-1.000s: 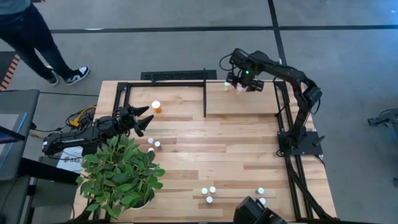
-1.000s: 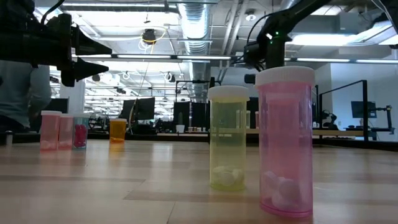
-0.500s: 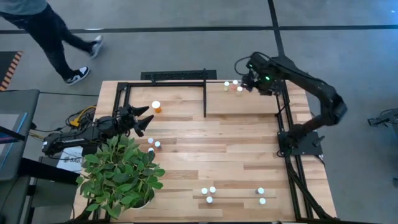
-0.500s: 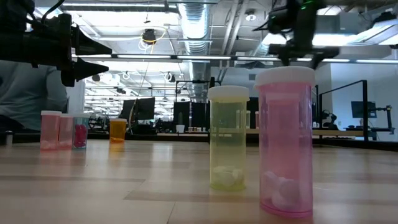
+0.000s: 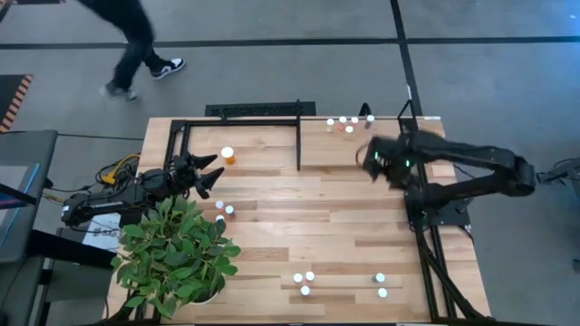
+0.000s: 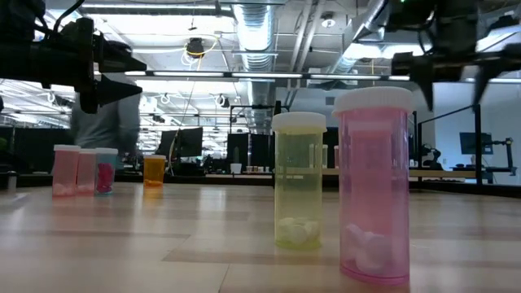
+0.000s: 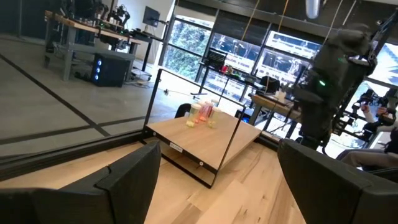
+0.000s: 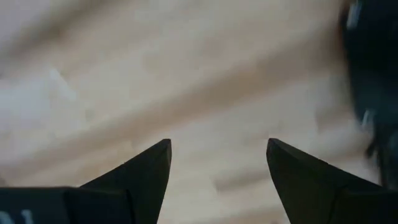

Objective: Pick and place medicine bottles onto shelf by color
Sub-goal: Put the blue pill bottle on the shelf

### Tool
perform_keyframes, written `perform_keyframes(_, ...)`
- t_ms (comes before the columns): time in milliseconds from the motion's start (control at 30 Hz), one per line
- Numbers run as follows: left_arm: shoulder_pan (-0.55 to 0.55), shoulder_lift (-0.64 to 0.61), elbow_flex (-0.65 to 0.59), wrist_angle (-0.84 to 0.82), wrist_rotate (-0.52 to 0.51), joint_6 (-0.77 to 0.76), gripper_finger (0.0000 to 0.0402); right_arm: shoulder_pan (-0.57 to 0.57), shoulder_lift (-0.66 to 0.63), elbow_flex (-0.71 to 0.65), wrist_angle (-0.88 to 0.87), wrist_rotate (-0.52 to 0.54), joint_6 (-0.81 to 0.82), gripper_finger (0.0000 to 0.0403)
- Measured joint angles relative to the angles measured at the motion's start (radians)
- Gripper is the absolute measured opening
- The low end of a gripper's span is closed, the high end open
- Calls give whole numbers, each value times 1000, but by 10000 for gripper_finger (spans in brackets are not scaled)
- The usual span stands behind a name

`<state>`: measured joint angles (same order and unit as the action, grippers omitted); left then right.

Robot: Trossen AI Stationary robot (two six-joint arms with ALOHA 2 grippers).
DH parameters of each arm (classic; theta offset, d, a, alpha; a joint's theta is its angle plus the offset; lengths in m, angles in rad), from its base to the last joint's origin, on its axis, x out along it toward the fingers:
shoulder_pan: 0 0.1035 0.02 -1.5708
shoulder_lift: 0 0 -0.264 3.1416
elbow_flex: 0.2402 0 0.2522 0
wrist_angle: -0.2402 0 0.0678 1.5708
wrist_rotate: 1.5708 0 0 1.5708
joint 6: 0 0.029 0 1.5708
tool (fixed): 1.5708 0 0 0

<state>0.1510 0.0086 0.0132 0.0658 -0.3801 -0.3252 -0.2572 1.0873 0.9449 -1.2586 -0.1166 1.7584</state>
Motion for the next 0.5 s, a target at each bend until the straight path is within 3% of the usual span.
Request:
perform_keyframes(267, 0, 0, 0, 0, 0, 0, 312, 545, 40, -52, 138, 22, 582, 286)
perform_keyframes(367, 0, 0, 0, 0, 0, 0, 312, 699, 88, -52, 181, 33, 710, 286)
perform_keyframes(500, 0, 0, 0, 0, 0, 0, 312, 822, 143, -52, 242, 58, 790, 286)
